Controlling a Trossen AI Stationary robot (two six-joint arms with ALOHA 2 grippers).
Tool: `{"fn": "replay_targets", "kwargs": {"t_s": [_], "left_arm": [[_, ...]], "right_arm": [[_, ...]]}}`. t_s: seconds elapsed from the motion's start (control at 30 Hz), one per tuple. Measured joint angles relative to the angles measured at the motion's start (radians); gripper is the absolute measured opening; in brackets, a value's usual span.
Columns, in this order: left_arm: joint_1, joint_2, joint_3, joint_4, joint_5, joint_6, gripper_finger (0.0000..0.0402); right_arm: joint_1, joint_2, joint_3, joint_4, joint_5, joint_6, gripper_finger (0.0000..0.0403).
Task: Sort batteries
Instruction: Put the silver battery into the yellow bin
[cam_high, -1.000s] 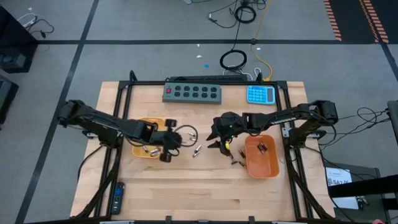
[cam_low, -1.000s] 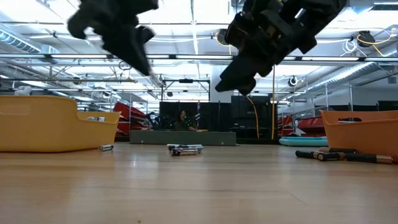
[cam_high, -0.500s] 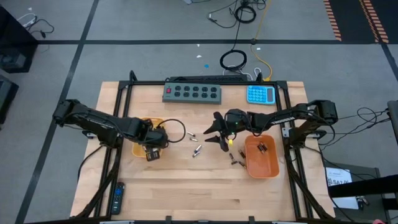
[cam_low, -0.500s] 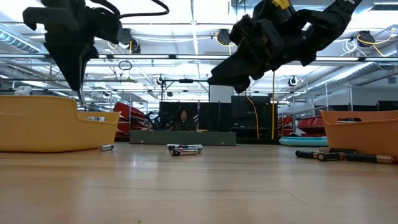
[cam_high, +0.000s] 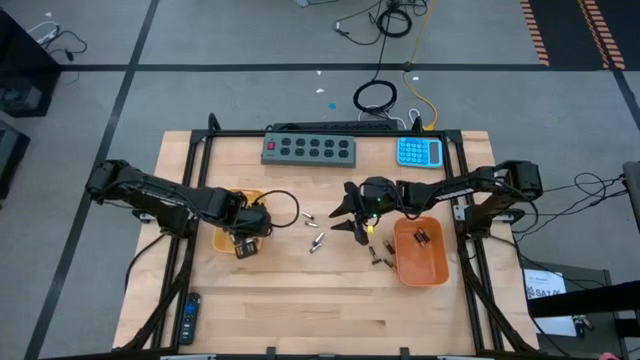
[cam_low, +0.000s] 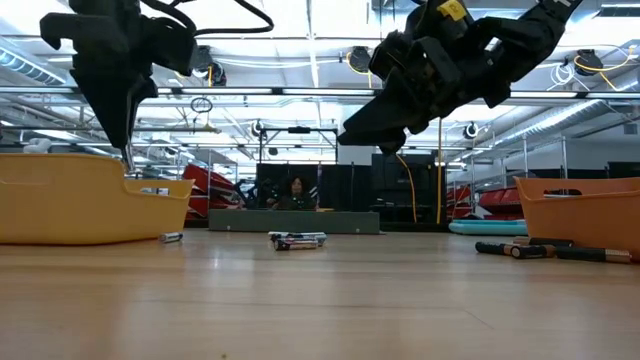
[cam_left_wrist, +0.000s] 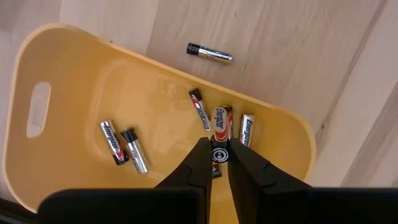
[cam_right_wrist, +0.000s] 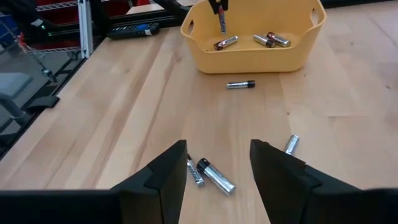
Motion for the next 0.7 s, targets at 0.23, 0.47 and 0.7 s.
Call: {"fn": "replay_targets", "kwargs": {"t_s": [0.23, 0.47, 0.7], "left_arm": [[0.0, 0.0, 0.0, -0.006, 0.011, 0.011, 0.0042], [0.0, 0.0, 0.0, -0.029, 0.007, 0.001, 0.0043], [0.0, 0.0, 0.0, -0.056, -0.001, -0.005, 0.0089]], "right_arm": [[0.023, 0.0, 0.0, -0.008, 0.004, 0.011, 0.0167], [0.029, 0.0, 0.0, -0.01, 0.007, 0.015, 0.0167], [0.031, 0.029, 0.0, 0.005, 0.026, 0.028, 0.0167]]}}
